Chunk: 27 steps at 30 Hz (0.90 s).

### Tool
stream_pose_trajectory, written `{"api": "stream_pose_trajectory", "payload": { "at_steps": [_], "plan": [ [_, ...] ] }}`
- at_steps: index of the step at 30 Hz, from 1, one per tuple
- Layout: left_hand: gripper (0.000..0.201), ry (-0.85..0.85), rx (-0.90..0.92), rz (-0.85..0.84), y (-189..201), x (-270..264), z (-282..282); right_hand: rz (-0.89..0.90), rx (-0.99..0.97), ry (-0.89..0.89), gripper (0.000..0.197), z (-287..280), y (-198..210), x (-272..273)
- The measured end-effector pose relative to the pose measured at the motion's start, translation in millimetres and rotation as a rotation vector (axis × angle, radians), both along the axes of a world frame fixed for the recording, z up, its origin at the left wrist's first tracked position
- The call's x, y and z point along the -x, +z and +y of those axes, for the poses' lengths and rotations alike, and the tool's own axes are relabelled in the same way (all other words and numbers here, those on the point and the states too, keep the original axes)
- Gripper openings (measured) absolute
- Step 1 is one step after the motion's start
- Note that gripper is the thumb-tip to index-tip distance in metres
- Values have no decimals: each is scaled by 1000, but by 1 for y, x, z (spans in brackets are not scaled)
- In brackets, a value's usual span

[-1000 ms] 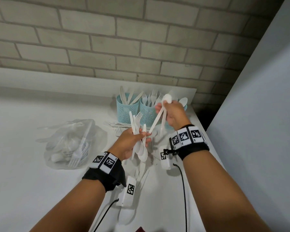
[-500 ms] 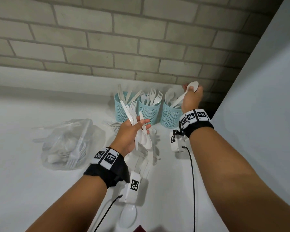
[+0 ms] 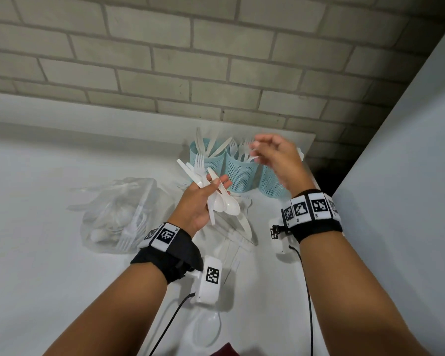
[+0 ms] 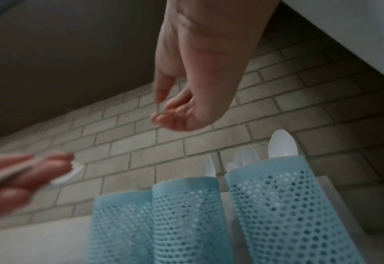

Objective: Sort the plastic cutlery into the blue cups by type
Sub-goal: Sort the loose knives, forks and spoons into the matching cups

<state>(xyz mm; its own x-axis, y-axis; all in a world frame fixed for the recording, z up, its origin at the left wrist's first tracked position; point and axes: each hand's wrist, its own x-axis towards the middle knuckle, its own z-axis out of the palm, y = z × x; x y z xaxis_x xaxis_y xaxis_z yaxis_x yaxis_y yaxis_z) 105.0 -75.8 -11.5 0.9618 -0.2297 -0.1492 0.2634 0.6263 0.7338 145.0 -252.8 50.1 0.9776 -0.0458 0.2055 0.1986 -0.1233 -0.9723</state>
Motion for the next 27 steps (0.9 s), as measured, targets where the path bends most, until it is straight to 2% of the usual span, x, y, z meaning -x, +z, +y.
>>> {"api": "stream_pose_trajectory", "payload": {
  "at_steps": [4,6,8,10,14,19,24,27],
  "plan": [
    [40,51,17,24,-2,-1,2,393,271,461,34,11,-13,18],
    [39,69,31,29,0,1,2,566,394,582,41,14,-21,22],
    [35,80,24,19,3,2,2,671,396,667,39,16,-27,25],
    [30,87,-1,15,4,2,3,700,358,704,30,16,-29,26],
    [24,123,-71,66,1,-2,9,645,307,553,9,13,-24,23],
    [31,93,-129,91,4,-4,17,390,376,253,15,8,-4,8],
    [35,-1,-105,121,6,-2,21,46,662,-134,17,22,25,-24],
    [35,-28,-48,134,6,-2,23,-15,940,-199,11,36,37,-43]
  ]
}}
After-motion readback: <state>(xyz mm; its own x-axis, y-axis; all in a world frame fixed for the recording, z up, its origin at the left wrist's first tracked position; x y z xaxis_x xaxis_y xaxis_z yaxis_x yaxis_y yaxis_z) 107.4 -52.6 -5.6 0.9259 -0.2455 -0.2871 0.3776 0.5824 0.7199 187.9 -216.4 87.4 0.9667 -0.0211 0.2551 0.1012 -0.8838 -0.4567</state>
